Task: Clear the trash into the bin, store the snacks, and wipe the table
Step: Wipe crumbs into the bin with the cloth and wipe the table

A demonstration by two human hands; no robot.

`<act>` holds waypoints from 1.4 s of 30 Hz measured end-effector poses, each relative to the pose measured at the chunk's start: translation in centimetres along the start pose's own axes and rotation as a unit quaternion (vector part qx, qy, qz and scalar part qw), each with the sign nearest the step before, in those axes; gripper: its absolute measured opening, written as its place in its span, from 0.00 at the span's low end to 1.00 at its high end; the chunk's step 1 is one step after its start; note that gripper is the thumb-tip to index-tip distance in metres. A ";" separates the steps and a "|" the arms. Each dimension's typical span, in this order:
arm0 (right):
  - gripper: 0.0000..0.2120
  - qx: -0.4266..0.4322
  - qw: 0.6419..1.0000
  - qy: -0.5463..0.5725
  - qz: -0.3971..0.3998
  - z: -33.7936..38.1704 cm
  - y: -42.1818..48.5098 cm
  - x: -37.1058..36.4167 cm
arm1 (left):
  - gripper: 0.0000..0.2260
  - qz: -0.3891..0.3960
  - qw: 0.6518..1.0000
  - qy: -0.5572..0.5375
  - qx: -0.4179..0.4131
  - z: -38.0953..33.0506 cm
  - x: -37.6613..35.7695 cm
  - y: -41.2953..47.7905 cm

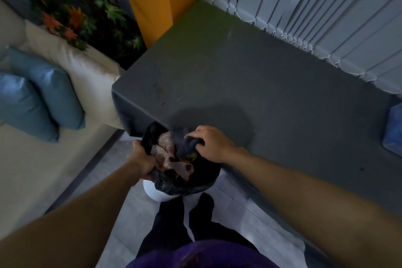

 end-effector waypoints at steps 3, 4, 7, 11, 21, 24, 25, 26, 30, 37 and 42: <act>0.20 -0.073 0.987 -0.038 -0.141 -1.8 0.1 3.3 | 0.31 0.002 1.000 -0.004 0.005 0.0 -0.1 -0.1; 0.20 -0.087 0.985 -0.040 -0.141 -2.0 0.2 3.7 | 0.31 0.003 1.000 -0.005 0.007 0.0 -0.2 -0.1; 0.18 -0.015 0.999 -0.029 0.014 0.5 0.7 0.9 | 0.30 -0.006 1.000 0.002 0.006 0.1 0.0 0.1; 0.19 0.007 0.989 -0.012 0.146 2.8 0.1 -2.2 | 0.30 -0.009 1.000 -0.001 0.009 0.1 0.1 0.2; 0.21 -0.072 0.990 -0.122 -0.012 -1.4 1.1 2.5 | 0.29 -0.015 1.000 0.003 0.011 0.0 0.0 0.2; 0.21 -0.004 0.988 -0.148 0.035 -0.1 0.1 -0.3 | 0.29 -0.015 1.000 0.007 0.007 -0.2 -0.2 0.1; 0.21 0.013 0.990 -0.132 0.044 0.4 -0.1 -0.8 | 0.29 -0.017 1.000 0.009 0.006 -0.2 -0.1 0.1; 0.21 0.031 0.992 -0.112 0.058 0.9 -0.1 -1.2 | 0.29 -0.019 1.000 0.009 0.006 -0.2 -0.1 0.1; 0.21 0.046 0.997 -0.020 0.064 1.5 0.0 -0.7 | 0.29 -0.012 1.000 -0.004 0.007 -0.1 -0.2 0.2; 0.20 -0.093 0.987 -0.103 -0.075 -2.1 -0.4 2.1 | 0.30 -0.004 1.000 -0.014 0.012 -0.1 -0.5 0.0; 0.21 -0.006 0.996 -0.054 0.064 -0.7 -0.8 -0.5 | 0.31 -0.012 1.000 -0.009 0.008 -0.1 -0.6 0.0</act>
Point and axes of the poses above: each hand's wrist, its own y-axis towards the middle knuckle, its own x-axis out of the back of the hand, z = x × y, the point moved 9 cm from there along y, towards the middle knuckle, and after that the axes turned 8 degrees about -y, right-handed, at the moved point
